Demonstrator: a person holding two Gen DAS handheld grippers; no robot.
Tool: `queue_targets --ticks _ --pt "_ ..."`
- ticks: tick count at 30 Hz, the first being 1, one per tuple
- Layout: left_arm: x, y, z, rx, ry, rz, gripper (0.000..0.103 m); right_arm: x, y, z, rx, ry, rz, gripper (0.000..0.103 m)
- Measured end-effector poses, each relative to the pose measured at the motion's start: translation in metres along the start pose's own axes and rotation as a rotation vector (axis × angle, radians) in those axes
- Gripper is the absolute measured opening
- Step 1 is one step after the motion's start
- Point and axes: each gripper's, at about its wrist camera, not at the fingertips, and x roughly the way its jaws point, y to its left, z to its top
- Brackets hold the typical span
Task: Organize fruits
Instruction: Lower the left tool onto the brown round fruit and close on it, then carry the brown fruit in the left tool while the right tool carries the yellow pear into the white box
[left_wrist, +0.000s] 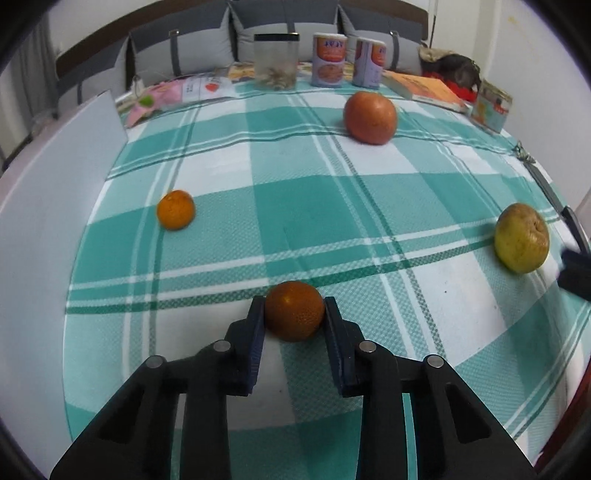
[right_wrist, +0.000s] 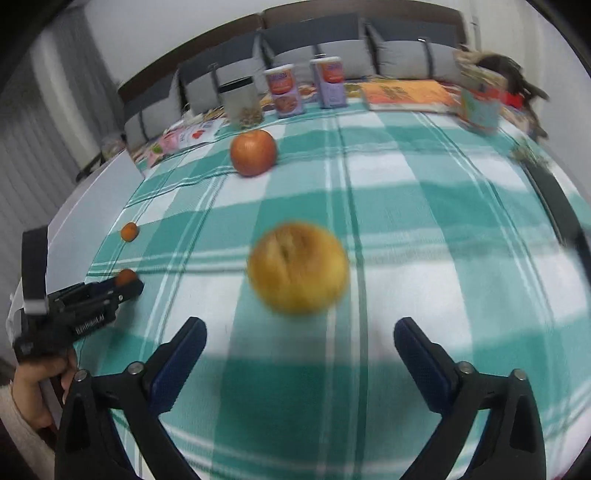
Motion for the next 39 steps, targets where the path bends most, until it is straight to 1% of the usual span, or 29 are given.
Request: queue_targets --ticks 1,3,6,7,8,11,12,14,16,18,21,22,23,24,25,26,28,29,30,32,33,34,35,37,39 --pt "0.0 0.001 0.001 -0.011 0.009 -0.007 0.03 0.005 0.004 0.01 -0.035 0.02 -0.006 0.097" --pt "-0.001 0.004 0.002 -0.031 0.023 -0.02 0.029 0.022 0.015 0.028 -0.112 0.092 -0.04 0.091" --pt "-0.005 0.006 0.001 -0.054 0.039 -0.036 0.029 0.049 0.02 0.04 -0.164 0.189 -0.072 0.081" --pt "-0.007 0.006 0.001 -0.057 0.043 -0.04 0.029 0.055 0.02 0.041 -0.174 0.213 -0.084 0.071" --pt "-0.008 0.006 0.001 -0.058 0.046 -0.044 0.029 0.061 0.019 0.041 -0.185 0.243 -0.092 0.07" --pt "-0.016 0.006 0.001 -0.064 0.048 -0.067 0.029 0.057 0.014 0.043 -0.162 0.258 -0.073 0.07" --pt "-0.022 0.006 0.001 -0.072 0.045 -0.084 0.029 0.053 0.011 0.043 -0.126 0.258 -0.045 0.07" --pt "-0.037 0.008 0.002 -0.09 0.034 -0.121 0.029 0.041 0.004 0.042 -0.024 0.249 0.048 0.07" --pt "-0.058 0.013 0.004 -0.125 0.019 -0.175 0.029 0.027 0.003 0.044 0.067 0.238 0.154 0.07" --pt "-0.089 0.024 0.008 -0.164 -0.01 -0.237 0.029 0.014 0.011 0.049 0.13 0.224 0.265 0.07" --pt "-0.133 0.049 0.013 -0.199 -0.062 -0.274 0.029 -0.003 0.04 0.065 0.148 0.202 0.383 0.07" --pt "-0.152 0.065 0.015 -0.211 -0.088 -0.27 0.029 -0.009 0.058 0.073 0.138 0.195 0.431 0.07" --pt "-0.162 0.075 0.016 -0.217 -0.101 -0.263 0.029 -0.013 0.075 0.078 0.126 0.191 0.467 0.07" --pt "-0.18 0.096 0.017 -0.23 -0.124 -0.236 0.029 -0.017 0.094 0.083 0.108 0.189 0.501 0.07" --pt "-0.187 0.108 0.018 -0.239 -0.131 -0.219 0.029 -0.019 0.117 0.089 0.082 0.191 0.538 0.07" --pt "-0.198 0.134 0.017 -0.263 -0.139 -0.179 0.029 -0.021 0.145 0.094 0.05 0.196 0.575 0.07" --pt "-0.205 0.175 0.013 -0.3 -0.131 -0.091 0.029 -0.022 0.198 0.102 -0.017 0.215 0.638 0.07" --pt "-0.205 0.19 0.01 -0.316 -0.121 -0.059 0.029 -0.02 0.23 0.105 -0.064 0.228 0.668 0.07" --pt "-0.2 0.219 0.005 -0.355 -0.087 -0.016 0.029 -0.019 0.26 0.106 -0.109 0.236 0.684 0.07" --pt "-0.19 0.254 -0.005 -0.416 -0.039 0.045 0.029 -0.012 0.318 0.106 -0.21 0.25 0.694 0.07" --pt "-0.179 0.277 -0.013 -0.452 0.004 0.092 0.029 -0.006 0.342 0.105 -0.248 0.26 0.694 0.07" --pt "-0.173 0.288 -0.017 -0.471 0.028 0.115 0.029 0.004 0.372 0.104 -0.296 0.274 0.688 0.07" --pt "-0.166 0.301 -0.023 -0.497 0.053 0.138 0.029 0.012 0.391 0.102 -0.332 0.284 0.676 0.07" --pt "-0.15 0.322 -0.036 -0.538 0.111 0.185 0.029 0.037 0.436 0.096 -0.42 0.318 0.626 0.07" --pt "-0.139 0.33 -0.045 -0.568 0.147 0.197 0.029 0.056 0.461 0.088 -0.486 0.344 0.571 0.07"
